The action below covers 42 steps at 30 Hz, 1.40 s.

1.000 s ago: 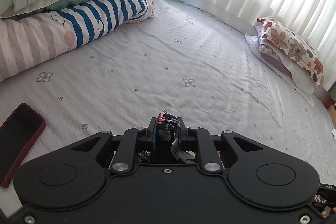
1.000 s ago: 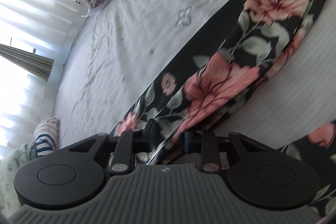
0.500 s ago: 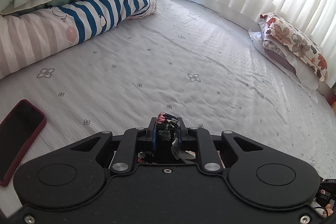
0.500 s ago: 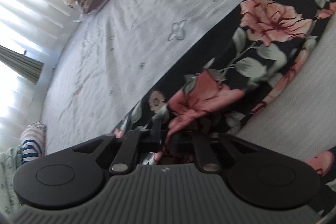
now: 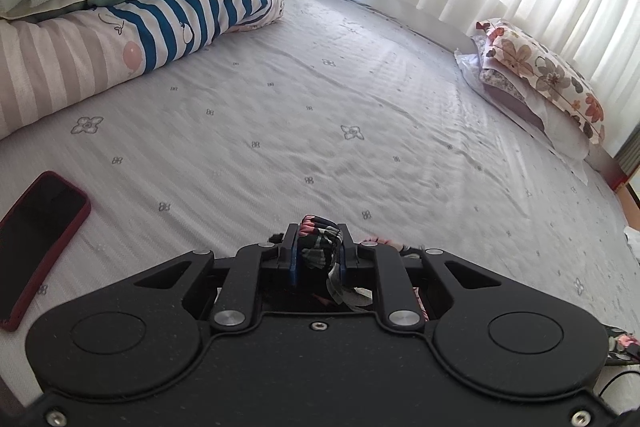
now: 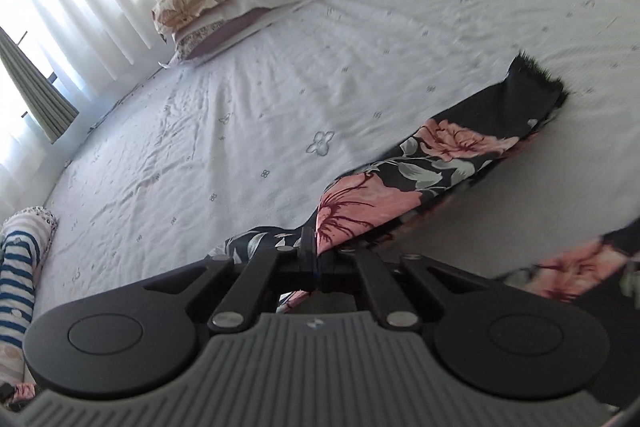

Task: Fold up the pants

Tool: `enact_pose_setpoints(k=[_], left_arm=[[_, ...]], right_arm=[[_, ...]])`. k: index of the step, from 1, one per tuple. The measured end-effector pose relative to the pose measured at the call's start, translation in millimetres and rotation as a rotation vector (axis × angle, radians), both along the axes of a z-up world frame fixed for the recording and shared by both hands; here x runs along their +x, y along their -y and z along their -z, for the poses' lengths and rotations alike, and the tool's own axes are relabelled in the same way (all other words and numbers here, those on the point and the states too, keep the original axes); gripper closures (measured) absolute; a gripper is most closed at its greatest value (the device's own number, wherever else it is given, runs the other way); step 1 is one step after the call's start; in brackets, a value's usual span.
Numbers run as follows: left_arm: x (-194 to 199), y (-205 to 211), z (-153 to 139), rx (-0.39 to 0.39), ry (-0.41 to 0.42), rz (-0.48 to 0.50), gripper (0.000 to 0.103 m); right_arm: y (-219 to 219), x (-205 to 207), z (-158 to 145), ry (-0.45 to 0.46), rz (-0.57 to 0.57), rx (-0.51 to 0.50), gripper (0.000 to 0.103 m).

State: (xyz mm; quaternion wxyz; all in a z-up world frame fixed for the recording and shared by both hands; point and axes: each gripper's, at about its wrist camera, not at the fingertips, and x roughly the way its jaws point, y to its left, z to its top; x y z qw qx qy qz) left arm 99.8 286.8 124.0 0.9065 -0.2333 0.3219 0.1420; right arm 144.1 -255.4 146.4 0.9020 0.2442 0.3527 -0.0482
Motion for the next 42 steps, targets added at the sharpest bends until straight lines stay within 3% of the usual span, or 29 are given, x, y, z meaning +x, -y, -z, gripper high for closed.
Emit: enact_pose_setpoints(k=[5, 12, 16, 19, 25, 27, 31, 32, 33, 37, 42], left_arm=[[-27.3, 0.5, 11.0, -0.021, -0.027, 0.014, 0.086], [-57.1, -0.4, 22.0, -0.029, -0.065, 0.029, 0.086], [-62.8, 5.7, 27.1, 0.004, -0.095, 0.049, 0.085], [-64.0, 11.5, 36.2, 0.046, -0.124, 0.044, 0.085], [-65.0, 7.2, 63.8, 0.055, -0.198, 0.011, 0.085], [-63.3, 3.8, 73.6, 0.055, -0.225, 0.001, 0.085], [-61.1, 5.4, 82.9, 0.084, -0.235, -0.008, 0.083], [-60.8, 7.7, 83.0, 0.102, -0.234, -0.005, 0.083], [-60.0, 10.3, 82.9, 0.123, -0.235, 0.0, 0.082], [-57.7, 17.5, 81.2, 0.172, -0.242, 0.008, 0.081], [-56.2, 17.9, 81.9, 0.17, -0.245, -0.001, 0.08]], right_arm=[[9.2, -70.8, -20.5, 0.058, -0.007, 0.001, 0.101], [18.6, -142.0, -18.3, 0.044, -0.034, 0.039, 0.101], [14.7, -163.9, -3.5, 0.012, -0.053, -0.025, 0.101], [17.6, -172.1, 18.5, -0.046, -0.045, 0.011, 0.101], [14.2, -186.7, 54.7, -0.113, -0.05, 0.028, 0.099], [13.2, -188.4, 63.3, -0.133, -0.061, 0.028, 0.084], [14.0, -188.5, 67.8, -0.155, -0.066, -0.008, 0.071], [14.5, -188.5, 67.1, -0.153, -0.071, -0.016, 0.056], [14.8, -188.1, 65.7, -0.15, -0.076, -0.026, 0.052], [18.9, -186.8, 60.9, -0.145, -0.092, -0.06, 0.047], [27.4, -186.2, 52.2, -0.137, -0.076, -0.095, 0.04]])
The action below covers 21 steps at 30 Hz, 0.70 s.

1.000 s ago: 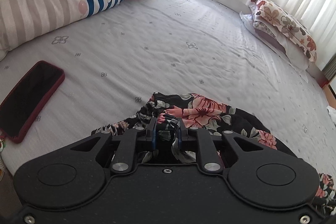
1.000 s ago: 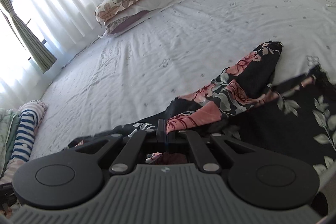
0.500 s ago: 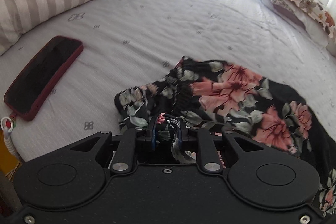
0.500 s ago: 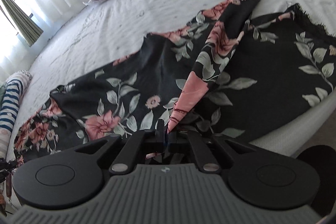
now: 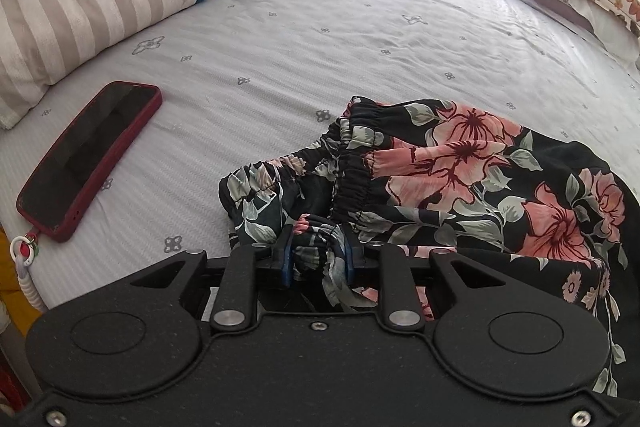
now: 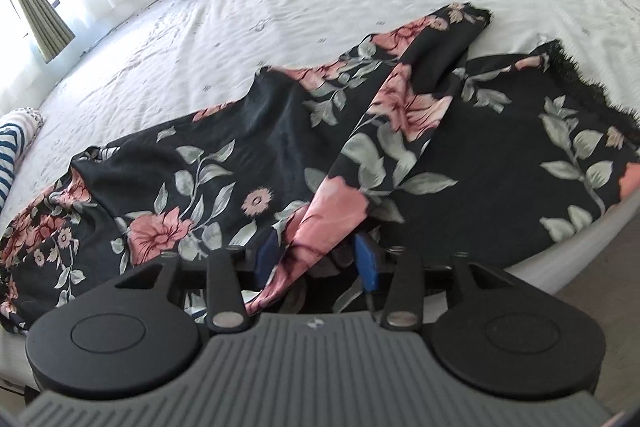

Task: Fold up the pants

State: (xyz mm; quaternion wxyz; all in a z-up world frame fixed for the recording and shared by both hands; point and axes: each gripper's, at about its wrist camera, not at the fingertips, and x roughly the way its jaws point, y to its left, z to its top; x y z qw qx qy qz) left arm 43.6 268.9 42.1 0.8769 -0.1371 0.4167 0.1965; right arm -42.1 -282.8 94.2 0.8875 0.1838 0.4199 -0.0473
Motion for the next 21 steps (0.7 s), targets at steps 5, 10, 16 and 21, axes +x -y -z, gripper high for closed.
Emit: enact_pose_setpoints(k=[5, 10, 16, 21], left_arm=[[2.5, 0.4, 0.8, 0.006, -0.005, -0.004, 0.079], [3.8, 1.5, 1.7, 0.011, -0.007, -0.01, 0.078], [6.7, 5.0, 2.6, 0.026, -0.012, -0.01, 0.077], [9.9, 6.8, 2.9, 0.026, -0.021, -0.016, 0.076]], right_arm=[[29.3, 4.4, -14.0, 0.06, 0.091, -0.005, 0.036], [84.3, 27.1, -22.0, 0.117, 0.269, -0.006, 0.094], [132.8, 87.2, 1.6, 0.026, 0.341, -0.064, 0.096], [152.0, 133.1, 31.6, -0.093, 0.329, -0.114, 0.096]])
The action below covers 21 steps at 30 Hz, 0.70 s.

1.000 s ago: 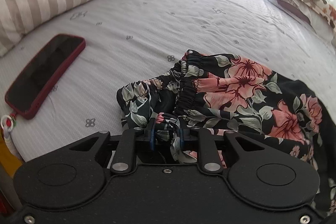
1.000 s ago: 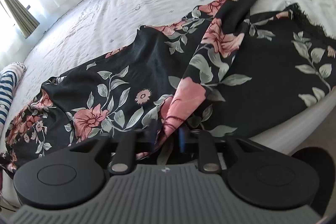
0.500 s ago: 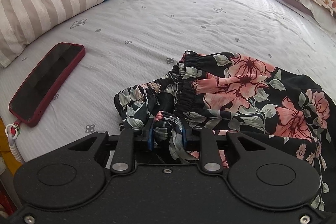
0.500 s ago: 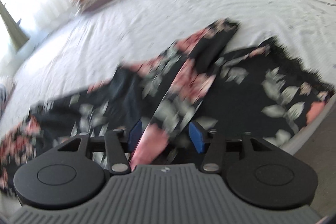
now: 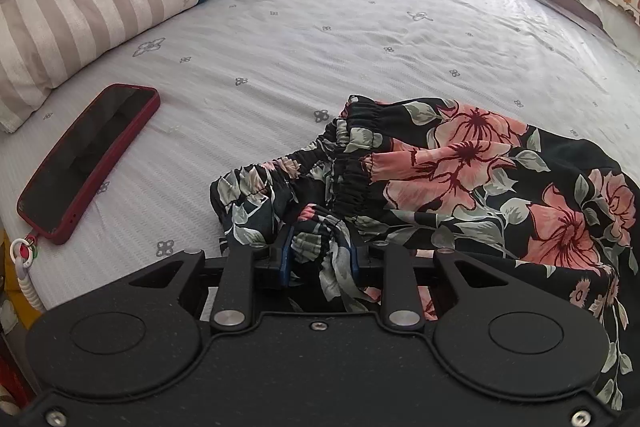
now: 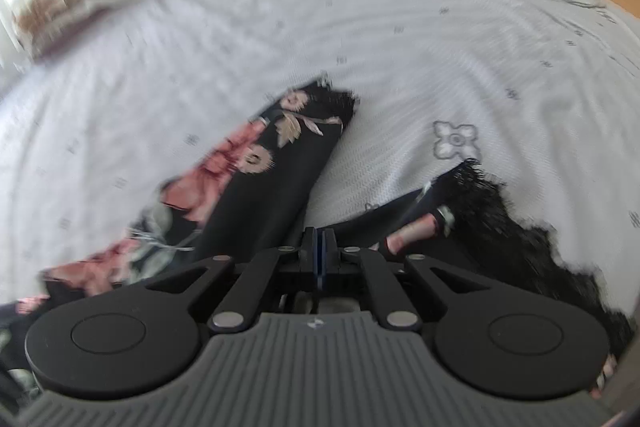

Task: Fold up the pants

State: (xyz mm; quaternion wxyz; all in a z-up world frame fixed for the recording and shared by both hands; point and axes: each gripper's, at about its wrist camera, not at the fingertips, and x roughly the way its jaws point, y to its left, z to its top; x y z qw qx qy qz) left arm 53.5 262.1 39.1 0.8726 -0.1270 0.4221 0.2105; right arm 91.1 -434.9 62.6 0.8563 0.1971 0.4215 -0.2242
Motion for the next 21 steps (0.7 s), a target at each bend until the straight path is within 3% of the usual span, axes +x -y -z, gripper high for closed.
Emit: enact_pose_setpoints(k=[4, 7, 11, 14, 19, 21], left_arm=[[4.4, 2.0, 3.2, 0.006, -0.009, -0.006, 0.074], [7.4, 5.8, 3.4, 0.023, -0.016, -0.004, 0.074], [7.7, 5.9, 3.1, 0.018, -0.017, -0.011, 0.074], [7.3, 5.6, 3.0, 0.016, -0.016, -0.013, 0.073], [7.2, 5.7, 3.2, 0.015, -0.015, -0.013, 0.073], [6.9, 4.5, 2.8, 0.014, -0.015, -0.01, 0.073]], right_arm=[[-4.0, 19.7, 3.6, 0.003, -0.057, -0.047, 0.097], [2.3, 34.3, 7.7, 0.009, -0.062, 0.001, 0.095], [8.0, 38.5, 7.4, 0.06, -0.019, 0.04, 0.101], [8.1, 26.7, -2.6, 0.106, 0.015, 0.01, 0.101], [7.6, -18.2, -33.2, 0.157, 0.059, -0.164, 0.101], [15.8, -34.4, -40.0, 0.176, 0.04, -0.137, 0.101]])
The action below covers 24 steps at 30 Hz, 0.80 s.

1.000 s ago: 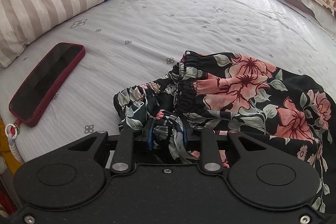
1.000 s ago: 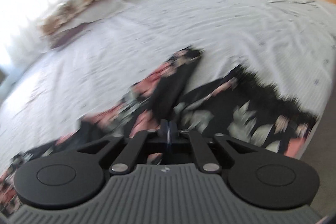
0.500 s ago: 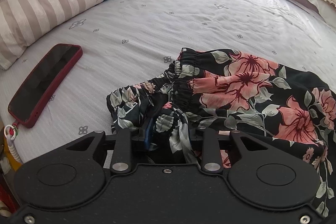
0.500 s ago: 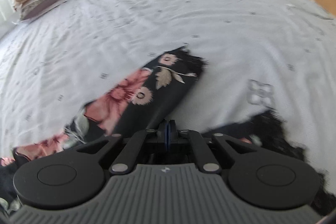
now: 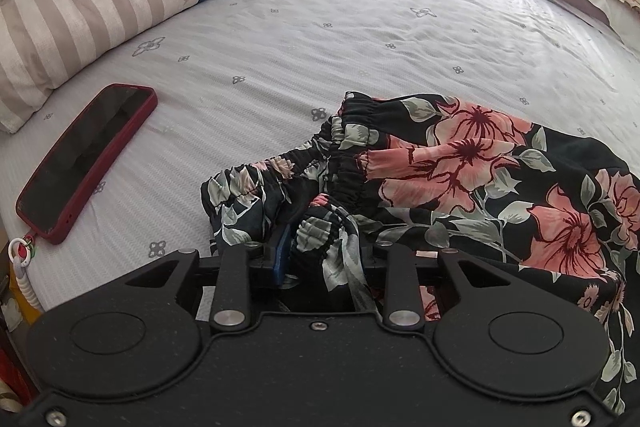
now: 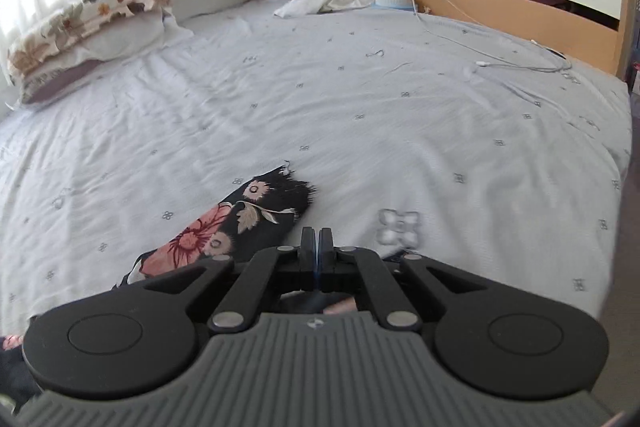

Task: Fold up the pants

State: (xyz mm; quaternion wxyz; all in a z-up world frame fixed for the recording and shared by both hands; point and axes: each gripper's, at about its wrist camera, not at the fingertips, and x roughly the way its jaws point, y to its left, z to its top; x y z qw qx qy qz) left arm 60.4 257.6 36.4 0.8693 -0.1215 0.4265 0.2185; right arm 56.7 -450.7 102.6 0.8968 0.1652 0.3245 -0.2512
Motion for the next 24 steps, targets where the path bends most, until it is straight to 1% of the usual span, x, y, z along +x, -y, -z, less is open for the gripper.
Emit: enact_pose_setpoints(k=[1, 4, 9, 11, 13, 14, 15, 17, 19, 24], left_arm=[[0.2, -0.3, -0.1, -0.001, 0.0, 0.001, 0.073], [0.3, -0.4, 0.1, -0.003, 0.001, -0.007, 0.073], [0.0, 1.1, -0.1, 0.002, -0.001, -0.011, 0.073], [0.5, 1.1, -0.1, 0.002, -0.002, -0.011, 0.073], [1.3, 1.3, -0.1, 0.004, -0.005, -0.012, 0.073], [1.7, 1.6, 0.0, 0.006, -0.007, -0.012, 0.073], [2.0, 1.9, 0.2, 0.009, -0.008, -0.011, 0.073], [2.6, 2.7, 0.5, 0.013, -0.009, -0.01, 0.073], [2.9, 2.8, 0.7, 0.014, -0.008, -0.01, 0.073], [4.0, 4.6, 0.7, 0.024, -0.009, -0.008, 0.073]], right_arm=[[5.3, -3.5, -0.4, -0.003, -0.034, 0.042, 0.1], [20.0, -2.7, 8.9, -0.014, -0.092, 0.184, 0.088], [13.2, 12.1, 38.8, -0.027, -0.151, 0.35, 0.085], [3.6, 16.8, 46.5, -0.032, -0.173, 0.37, 0.083], [-5.5, 17.3, 49.3, -0.023, -0.195, 0.357, 0.072], [-8.8, 17.5, 49.2, -0.018, -0.208, 0.353, 0.062], [-11.2, 16.8, 48.7, -0.011, -0.221, 0.357, 0.055], [-12.7, 14.2, 47.2, 0.003, -0.246, 0.381, 0.049], [-12.1, 8.8, 45.7, 0.022, -0.257, 0.4, 0.046], [-5.0, -7.8, 46.5, 0.073, -0.277, 0.498, 0.045]])
